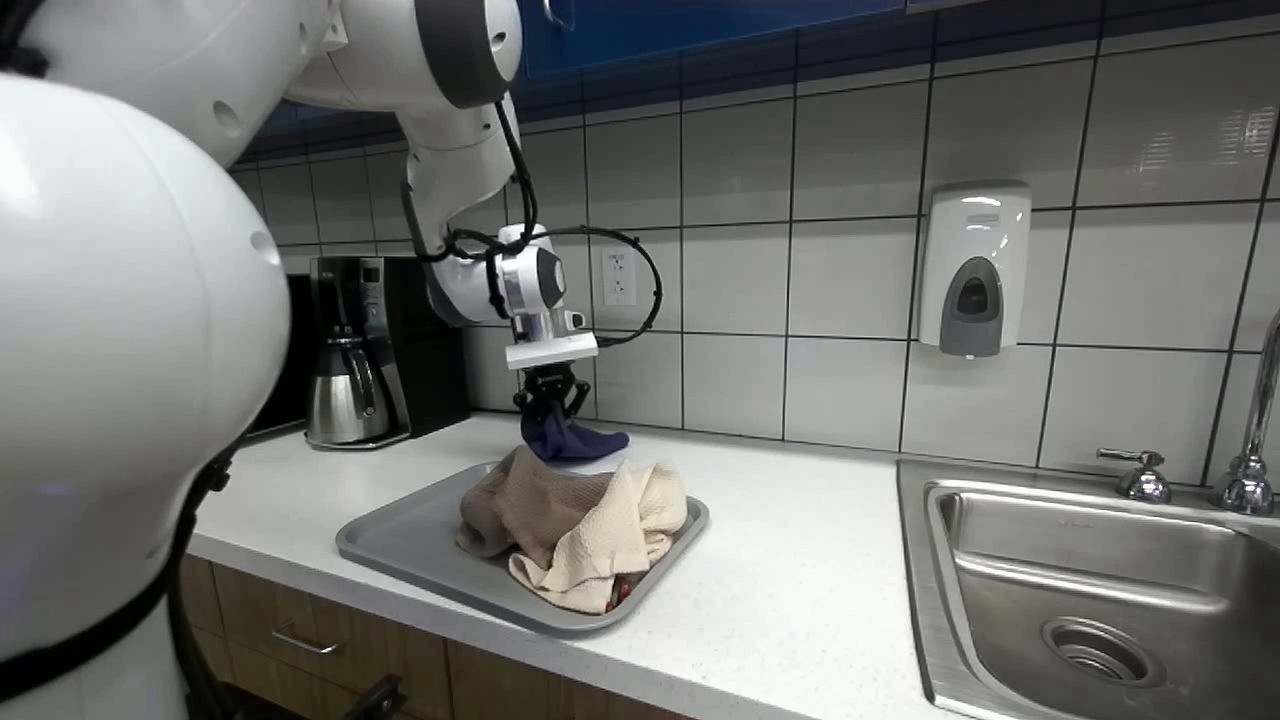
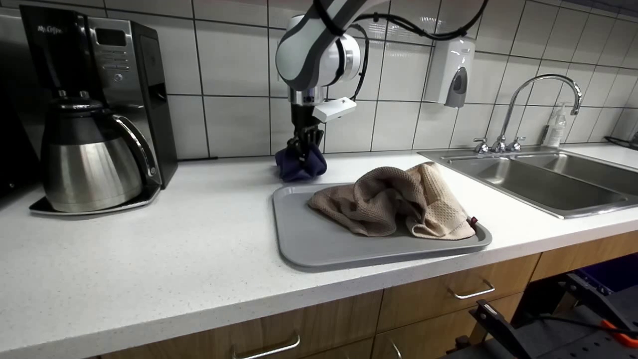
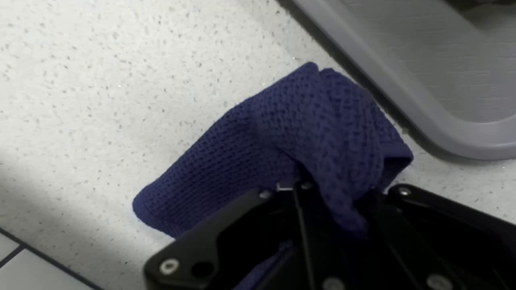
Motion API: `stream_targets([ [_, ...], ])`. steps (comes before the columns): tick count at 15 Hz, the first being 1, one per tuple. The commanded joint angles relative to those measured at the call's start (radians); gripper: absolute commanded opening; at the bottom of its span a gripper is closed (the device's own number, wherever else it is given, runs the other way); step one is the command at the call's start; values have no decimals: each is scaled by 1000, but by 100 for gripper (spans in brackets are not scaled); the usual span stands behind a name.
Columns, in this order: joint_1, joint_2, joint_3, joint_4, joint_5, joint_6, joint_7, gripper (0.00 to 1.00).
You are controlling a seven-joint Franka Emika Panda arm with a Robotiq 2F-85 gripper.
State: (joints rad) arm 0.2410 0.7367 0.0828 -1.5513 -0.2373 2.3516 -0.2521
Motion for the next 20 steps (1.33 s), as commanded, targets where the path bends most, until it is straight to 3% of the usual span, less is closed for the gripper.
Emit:
stream_targets([
  [1,24,-102,-11,-83,-38,-44,66,2],
  [20,77,-401,11,-410,-73,0,297,2],
])
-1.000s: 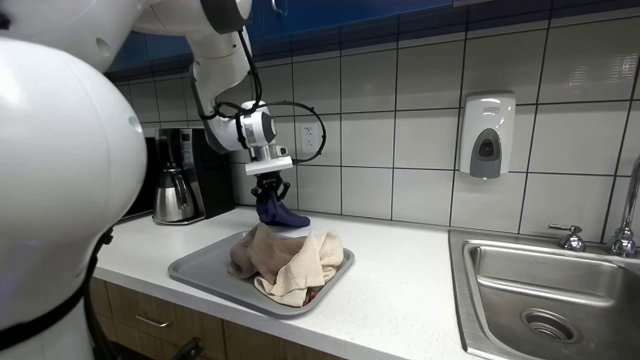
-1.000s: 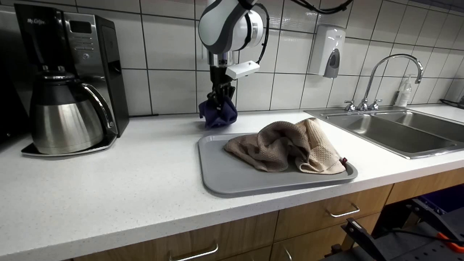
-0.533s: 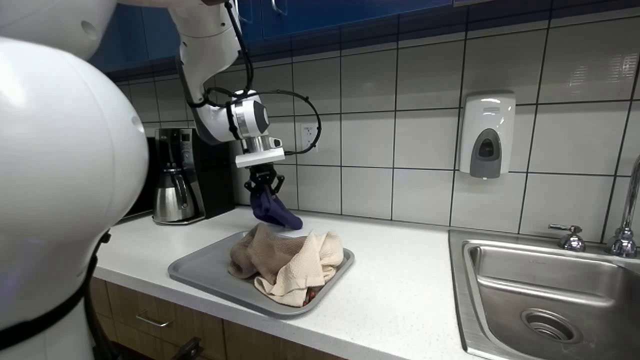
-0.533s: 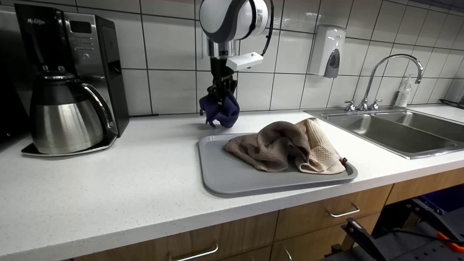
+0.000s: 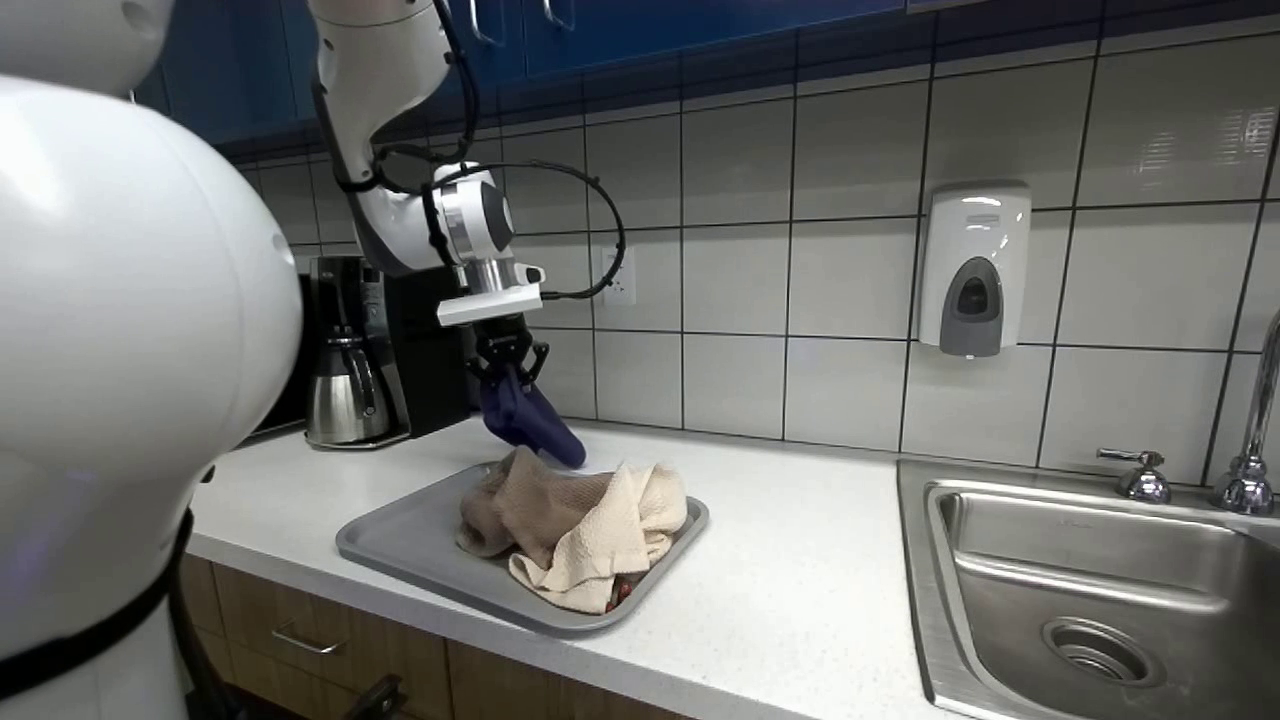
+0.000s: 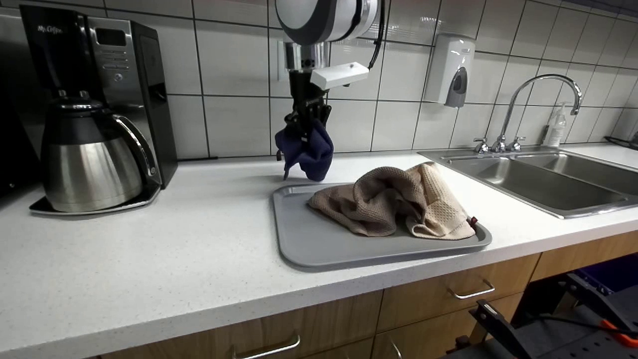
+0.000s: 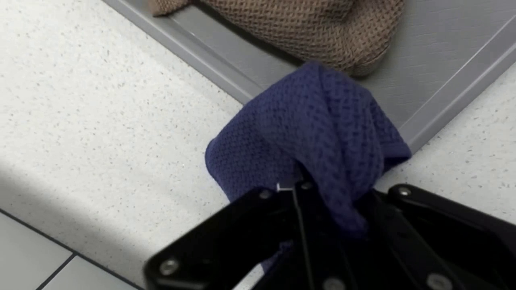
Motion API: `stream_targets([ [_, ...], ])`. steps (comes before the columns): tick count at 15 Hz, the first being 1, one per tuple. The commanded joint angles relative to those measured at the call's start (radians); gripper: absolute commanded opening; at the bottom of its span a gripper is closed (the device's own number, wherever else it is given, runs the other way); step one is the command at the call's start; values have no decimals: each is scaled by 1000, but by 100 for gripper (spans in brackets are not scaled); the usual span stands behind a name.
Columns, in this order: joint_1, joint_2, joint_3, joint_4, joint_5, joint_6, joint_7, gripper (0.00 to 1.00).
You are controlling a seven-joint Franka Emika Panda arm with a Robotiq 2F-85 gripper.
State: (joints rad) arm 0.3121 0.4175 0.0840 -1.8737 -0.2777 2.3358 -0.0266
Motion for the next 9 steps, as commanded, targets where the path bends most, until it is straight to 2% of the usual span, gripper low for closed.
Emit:
stream_targets([
  [1,9,-95,13,-104,-32,18,86,2],
  [5,14,-127,24,-158,-22,19,157,2],
  [9,7,-168,39,-219,-14,7,164,2],
])
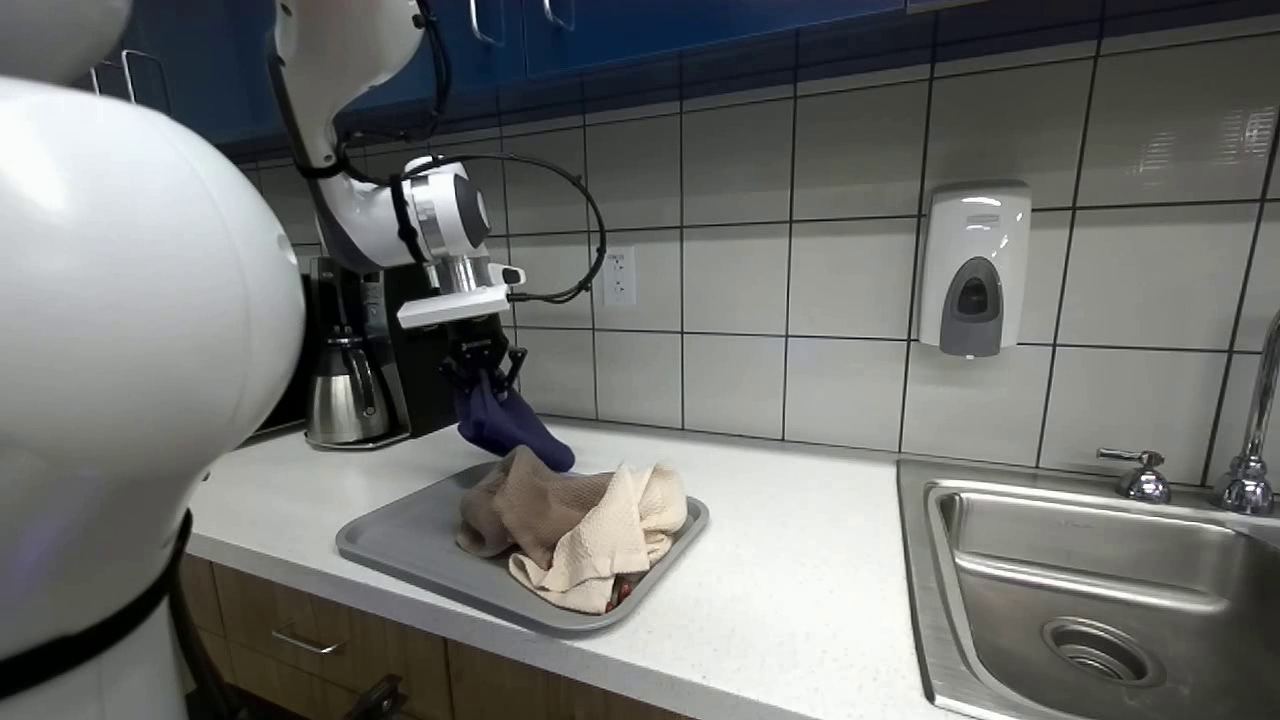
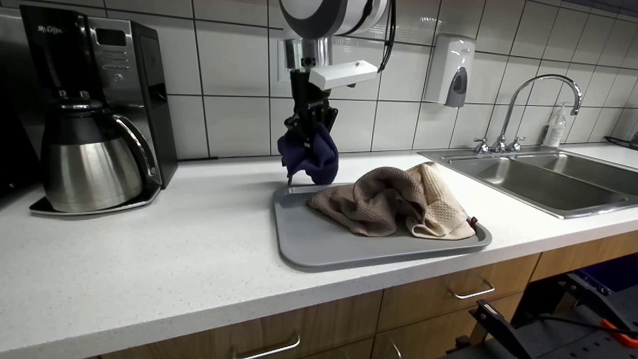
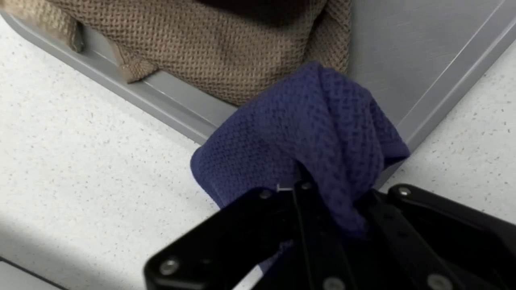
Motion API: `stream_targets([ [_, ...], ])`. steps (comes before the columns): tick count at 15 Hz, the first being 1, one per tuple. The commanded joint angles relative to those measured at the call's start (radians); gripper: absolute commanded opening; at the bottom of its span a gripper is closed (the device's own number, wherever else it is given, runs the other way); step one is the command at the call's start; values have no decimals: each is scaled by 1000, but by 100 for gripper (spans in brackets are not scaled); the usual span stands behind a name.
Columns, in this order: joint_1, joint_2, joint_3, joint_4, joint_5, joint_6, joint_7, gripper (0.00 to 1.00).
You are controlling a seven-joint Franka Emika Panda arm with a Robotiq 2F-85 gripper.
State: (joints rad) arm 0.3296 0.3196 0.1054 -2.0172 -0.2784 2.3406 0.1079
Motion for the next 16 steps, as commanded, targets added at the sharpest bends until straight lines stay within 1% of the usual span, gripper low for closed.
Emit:
stream_targets([
  [1,-12,-85,21,-94,-14,1,20,2],
  [4,-20,-135,42,-150,4,10,-16,2],
  [9,-24,-198,70,-220,11,10,-19,2],
  [16,-46,-176,66,-262,31,2,-20,2],
])
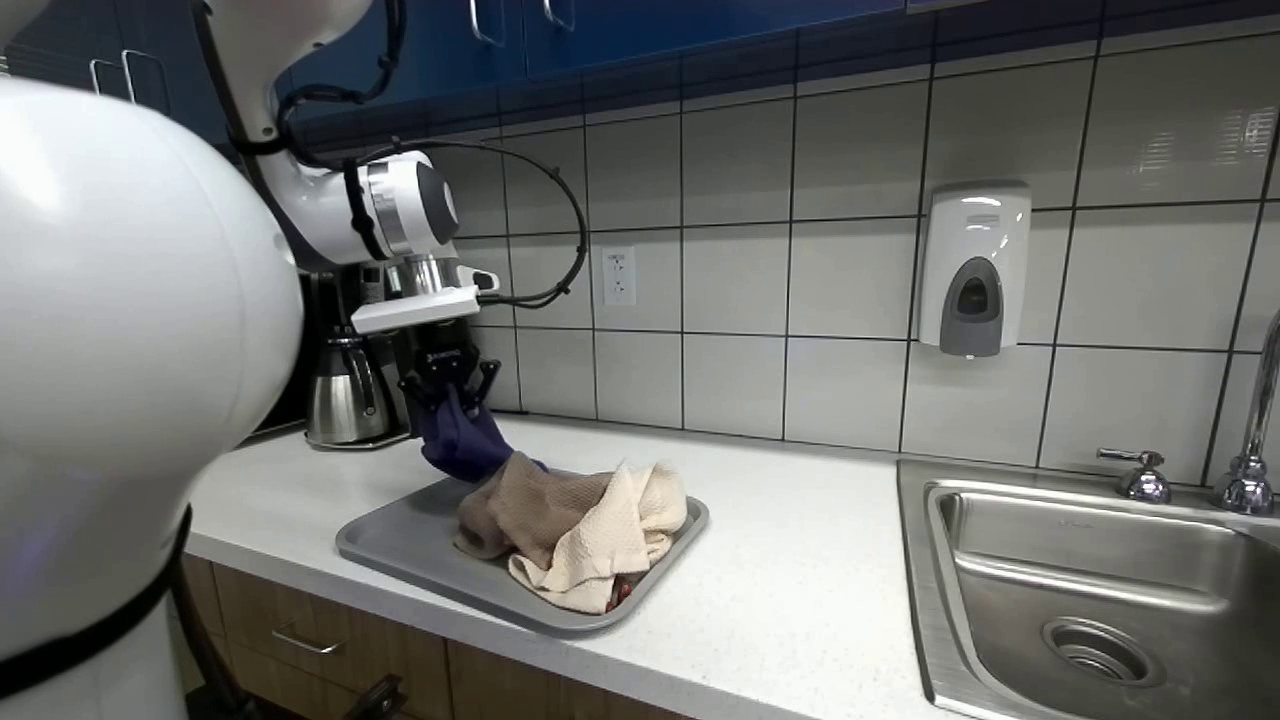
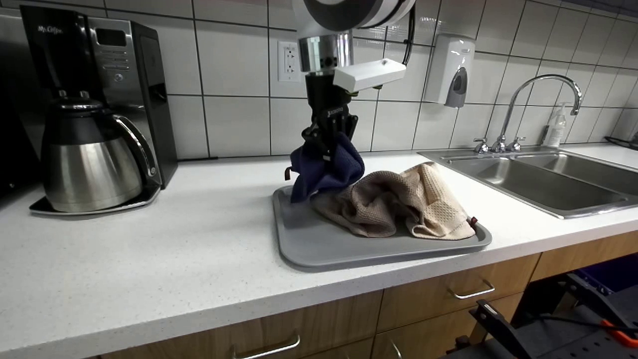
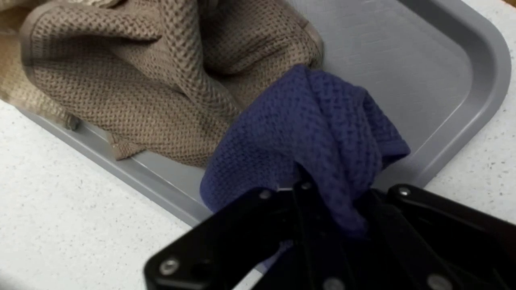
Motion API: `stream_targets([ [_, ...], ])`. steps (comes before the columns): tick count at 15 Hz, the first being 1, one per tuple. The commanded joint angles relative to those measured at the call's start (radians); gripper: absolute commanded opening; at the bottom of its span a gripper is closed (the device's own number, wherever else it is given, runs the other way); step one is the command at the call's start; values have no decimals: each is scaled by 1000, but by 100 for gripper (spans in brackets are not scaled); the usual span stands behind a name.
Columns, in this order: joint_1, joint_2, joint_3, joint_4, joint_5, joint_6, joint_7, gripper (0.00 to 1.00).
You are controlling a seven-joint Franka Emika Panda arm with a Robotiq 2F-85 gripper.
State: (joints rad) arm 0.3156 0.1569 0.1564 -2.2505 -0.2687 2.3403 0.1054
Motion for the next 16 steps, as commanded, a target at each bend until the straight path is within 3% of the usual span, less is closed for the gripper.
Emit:
stream_targets([
  [1,-39,-7,16,-31,33,4,-28,2],
  [16,-63,168,21,38,153,4,-109,2],
])
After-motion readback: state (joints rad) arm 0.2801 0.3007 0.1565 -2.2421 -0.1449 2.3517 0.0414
